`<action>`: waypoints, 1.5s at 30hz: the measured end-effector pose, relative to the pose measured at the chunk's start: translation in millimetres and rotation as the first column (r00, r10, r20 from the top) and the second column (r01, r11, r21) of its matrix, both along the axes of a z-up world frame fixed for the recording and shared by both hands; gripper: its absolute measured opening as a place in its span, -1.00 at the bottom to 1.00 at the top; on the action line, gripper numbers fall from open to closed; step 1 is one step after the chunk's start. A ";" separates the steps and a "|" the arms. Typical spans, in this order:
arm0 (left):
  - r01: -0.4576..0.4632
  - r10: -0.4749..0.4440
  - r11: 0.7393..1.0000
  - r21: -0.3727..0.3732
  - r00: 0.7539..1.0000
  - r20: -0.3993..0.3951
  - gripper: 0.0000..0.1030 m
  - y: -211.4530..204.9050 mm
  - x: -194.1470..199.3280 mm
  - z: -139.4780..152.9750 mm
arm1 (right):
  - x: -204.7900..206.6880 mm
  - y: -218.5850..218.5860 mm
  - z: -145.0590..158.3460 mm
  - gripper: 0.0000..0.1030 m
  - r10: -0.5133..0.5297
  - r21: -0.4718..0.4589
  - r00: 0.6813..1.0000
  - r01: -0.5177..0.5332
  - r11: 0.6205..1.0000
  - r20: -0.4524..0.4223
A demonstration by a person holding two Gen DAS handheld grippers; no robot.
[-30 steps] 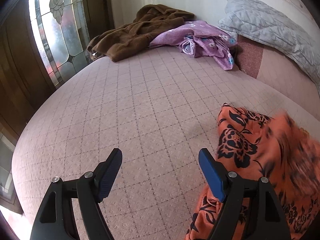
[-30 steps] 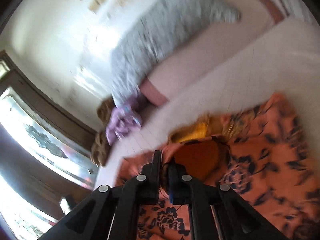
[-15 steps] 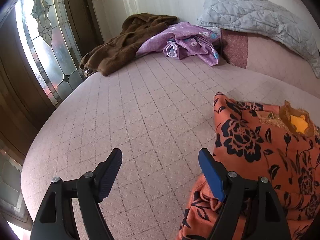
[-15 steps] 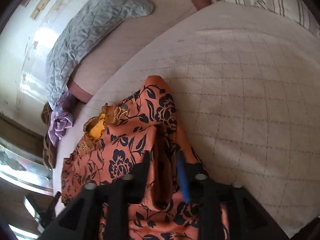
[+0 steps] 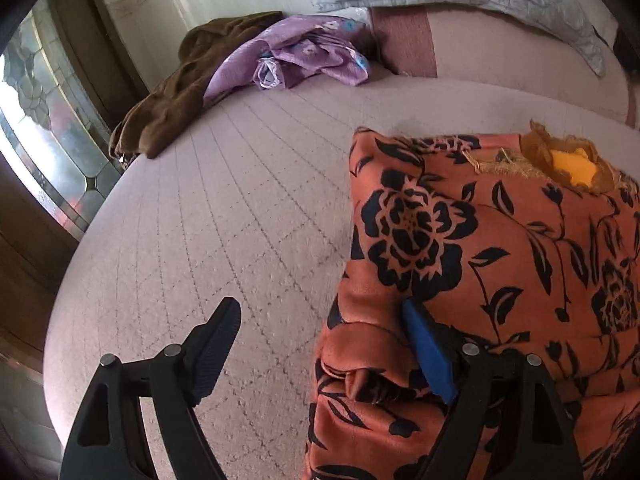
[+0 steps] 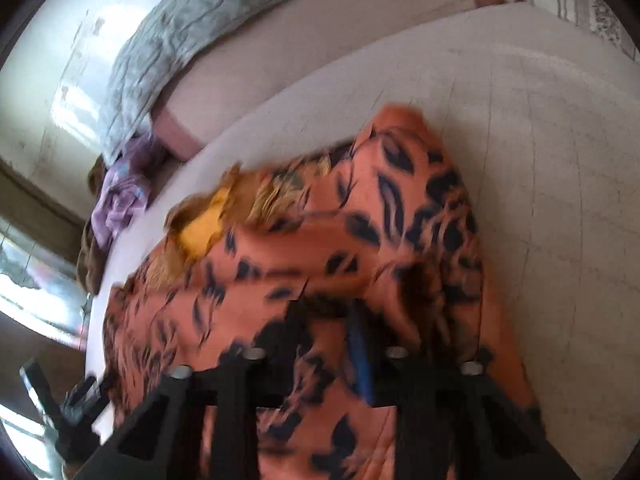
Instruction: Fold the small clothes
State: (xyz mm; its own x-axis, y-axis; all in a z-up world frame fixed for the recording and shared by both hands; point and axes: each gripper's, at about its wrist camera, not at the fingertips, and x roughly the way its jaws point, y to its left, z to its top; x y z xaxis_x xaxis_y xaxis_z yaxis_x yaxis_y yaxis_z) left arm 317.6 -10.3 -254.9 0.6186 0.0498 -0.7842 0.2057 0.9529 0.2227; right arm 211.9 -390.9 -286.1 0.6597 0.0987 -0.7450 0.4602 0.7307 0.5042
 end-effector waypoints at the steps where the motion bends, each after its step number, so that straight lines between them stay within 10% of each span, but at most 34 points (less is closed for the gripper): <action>1: 0.000 0.000 1.000 -0.006 1.000 0.006 0.62 0.9 -0.4 2.6 | 0.1 -2.7 2.2 -0.60 -0.010 0.016 1.000 0.010 1.000 -0.002; 7: 0.111 -0.106 0.992 -0.061 0.992 0.073 0.62 -12.7 -20.1 21.4 | -16.6 25.3 40.4 -0.52 0.124 0.001 0.990 -0.125 0.992 0.073; 11: 0.155 -0.154 0.987 0.053 0.988 -0.024 0.65 -28.2 -20.6 -7.4 | -19.4 60.1 23.7 -0.51 0.237 -0.010 0.971 -0.237 0.971 -0.033; 26: 0.161 -0.162 0.987 0.013 0.986 0.039 0.67 -16.5 -41.1 7.5 | -96.4 29.2 34.4 -0.47 0.157 0.036 0.986 -0.155 0.987 -0.063; 29: 0.162 -0.163 0.987 0.025 0.985 0.064 0.67 -9.8 -63.2 17.9 | -121.3 25.6 50.6 -0.34 0.151 0.024 0.988 -0.150 0.988 -0.030; 30: 0.152 -0.154 0.988 0.020 0.984 0.085 0.67 -4.7 -71.7 23.3 | -129.9 23.6 53.5 -0.03 0.140 0.026 0.990 -0.139 0.990 -0.025; 31: 0.146 -0.147 0.989 0.011 0.985 0.094 0.68 -0.4 -75.3 26.0 | -139.6 19.7 55.8 0.44 0.123 0.031 0.992 -0.122 0.992 -0.024; 32: 0.136 -0.135 0.991 -0.006 0.986 0.099 0.68 6.5 -78.7 28.8 | -150.2 16.2 54.2 0.49 0.102 0.037 0.995 -0.101 0.994 -0.023; 45: -0.046 0.022 0.967 -0.250 0.995 -0.101 0.65 111.5 -152.2 15.1 | -200.8 -16.9 18.7 0.41 0.012 0.111 0.986 0.007 0.994 -0.166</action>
State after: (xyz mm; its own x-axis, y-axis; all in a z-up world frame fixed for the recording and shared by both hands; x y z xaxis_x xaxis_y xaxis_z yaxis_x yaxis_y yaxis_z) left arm 165.4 101.2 -239.8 0.5406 -0.1374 -0.8300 0.1810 0.9825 -0.0448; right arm 11.0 -407.8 -267.3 0.5272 0.1878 -0.8287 0.5426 0.6761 0.4984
